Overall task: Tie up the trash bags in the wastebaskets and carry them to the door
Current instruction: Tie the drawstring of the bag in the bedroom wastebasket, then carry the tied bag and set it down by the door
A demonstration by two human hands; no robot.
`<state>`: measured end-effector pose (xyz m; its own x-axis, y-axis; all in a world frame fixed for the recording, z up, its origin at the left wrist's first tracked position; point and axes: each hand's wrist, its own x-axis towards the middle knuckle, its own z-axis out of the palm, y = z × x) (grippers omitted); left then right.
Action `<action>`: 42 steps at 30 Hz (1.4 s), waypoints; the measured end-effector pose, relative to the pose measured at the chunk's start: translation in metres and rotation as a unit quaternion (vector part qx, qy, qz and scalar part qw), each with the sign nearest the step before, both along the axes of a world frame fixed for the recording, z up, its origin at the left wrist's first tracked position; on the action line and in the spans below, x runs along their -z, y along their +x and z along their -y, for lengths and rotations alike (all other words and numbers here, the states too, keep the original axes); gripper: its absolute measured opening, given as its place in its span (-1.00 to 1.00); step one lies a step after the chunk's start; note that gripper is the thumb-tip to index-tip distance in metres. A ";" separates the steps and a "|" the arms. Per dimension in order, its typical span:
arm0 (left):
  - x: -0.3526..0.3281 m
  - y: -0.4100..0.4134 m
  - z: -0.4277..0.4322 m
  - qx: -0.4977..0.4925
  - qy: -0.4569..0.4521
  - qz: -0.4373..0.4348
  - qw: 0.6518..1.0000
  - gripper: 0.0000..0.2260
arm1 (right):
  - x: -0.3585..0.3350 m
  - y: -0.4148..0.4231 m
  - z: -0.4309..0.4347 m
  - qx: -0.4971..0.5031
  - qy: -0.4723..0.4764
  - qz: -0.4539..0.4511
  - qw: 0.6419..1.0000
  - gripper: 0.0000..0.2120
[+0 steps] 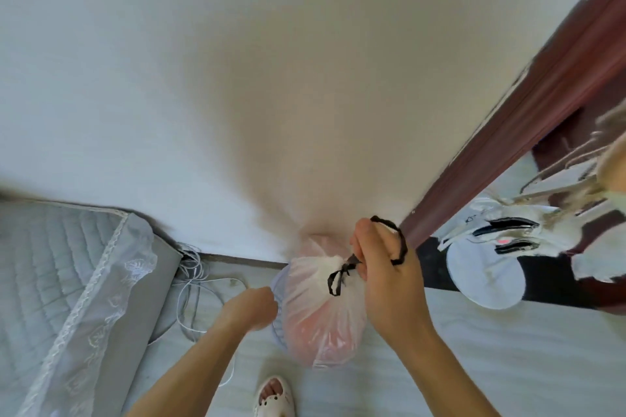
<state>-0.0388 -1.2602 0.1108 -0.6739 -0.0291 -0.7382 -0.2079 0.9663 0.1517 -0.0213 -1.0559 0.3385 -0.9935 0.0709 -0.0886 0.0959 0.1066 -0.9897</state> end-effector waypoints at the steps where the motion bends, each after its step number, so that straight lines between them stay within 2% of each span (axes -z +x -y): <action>1: -0.034 0.006 -0.002 -0.003 0.019 -0.002 1.000 -0.64 | -0.023 0.011 -0.004 0.009 0.018 0.018 1.000 -0.58; 6: -0.214 0.051 -0.023 -0.008 0.104 -0.034 0.994 -0.68 | -0.128 0.079 -0.040 0.036 0.118 0.140 0.982 -0.64; 8: -0.275 0.073 -0.033 -0.006 0.135 -0.057 0.989 -0.69 | -0.162 0.111 -0.055 0.062 0.156 0.161 0.972 -0.65; 11: -0.348 0.113 -0.056 0.006 0.170 -0.092 0.981 -0.70 | -0.201 0.169 -0.075 0.126 0.148 0.179 0.964 -0.66; 16: -0.413 0.176 -0.123 0.044 0.215 -0.124 0.968 -0.72 | -0.235 0.256 -0.102 0.194 0.144 0.169 0.956 -0.74; 20: -0.423 0.215 -0.174 0.144 0.239 -0.101 0.955 -0.73 | -0.228 0.332 -0.120 0.224 0.238 0.160 0.932 -0.78; 22: -0.421 0.223 -0.194 0.202 0.246 -0.102 0.942 -0.73 | -0.221 0.366 -0.128 0.267 0.282 0.163 0.907 -0.77; 24: -0.416 0.228 -0.211 0.270 0.246 -0.108 0.925 -0.74 | -0.212 0.405 -0.133 0.316 0.333 0.170 0.872 -0.76; 26: -0.416 0.239 -0.226 0.320 0.258 -0.098 0.906 -0.76 | -0.211 0.446 -0.137 0.332 0.399 0.217 0.827 -0.80; 28: -0.419 0.248 -0.244 0.381 0.263 -0.079 0.883 -0.76 | -0.214 0.482 -0.136 0.371 0.464 0.291 0.750 -0.80; 30: -0.420 0.258 -0.266 0.448 0.275 -0.055 0.849 -0.76 | -0.215 0.521 -0.128 0.433 0.466 0.352 0.686 -0.80; 31: -0.422 0.265 -0.276 0.485 0.278 -0.036 0.828 -0.76 | -0.219 0.540 -0.119 0.478 0.452 0.368 0.658 -0.85; 33: -0.425 0.282 -0.295 0.557 0.279 -0.012 0.782 -0.74 | -0.227 0.575 -0.092 0.584 0.367 0.412 0.595 -0.66; 34: -0.427 0.292 -0.305 0.587 0.280 -0.006 0.759 -0.74 | -0.232 0.588 -0.077 0.636 0.312 0.412 0.572 -0.58; 36: -0.433 0.317 -0.322 0.638 0.284 -0.001 0.716 -0.73 | -0.249 0.609 -0.048 0.714 0.185 0.398 0.545 -0.62; 39: -0.442 0.368 -0.338 0.688 0.293 0.014 0.664 -0.73 | -0.275 0.634 -0.005 0.807 0.083 0.328 0.485 -0.77; 42: -0.449 0.430 -0.341 0.742 0.306 0.049 0.595 -0.74 | -0.288 0.667 0.031 0.892 0.009 0.209 0.402 -0.86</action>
<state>0.3913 -0.9196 0.5600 0.4243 0.8382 -0.3426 0.7683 -0.1330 0.6262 0.6458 -1.0866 0.6270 0.7396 0.6412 -0.2049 0.1925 -0.4931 -0.8484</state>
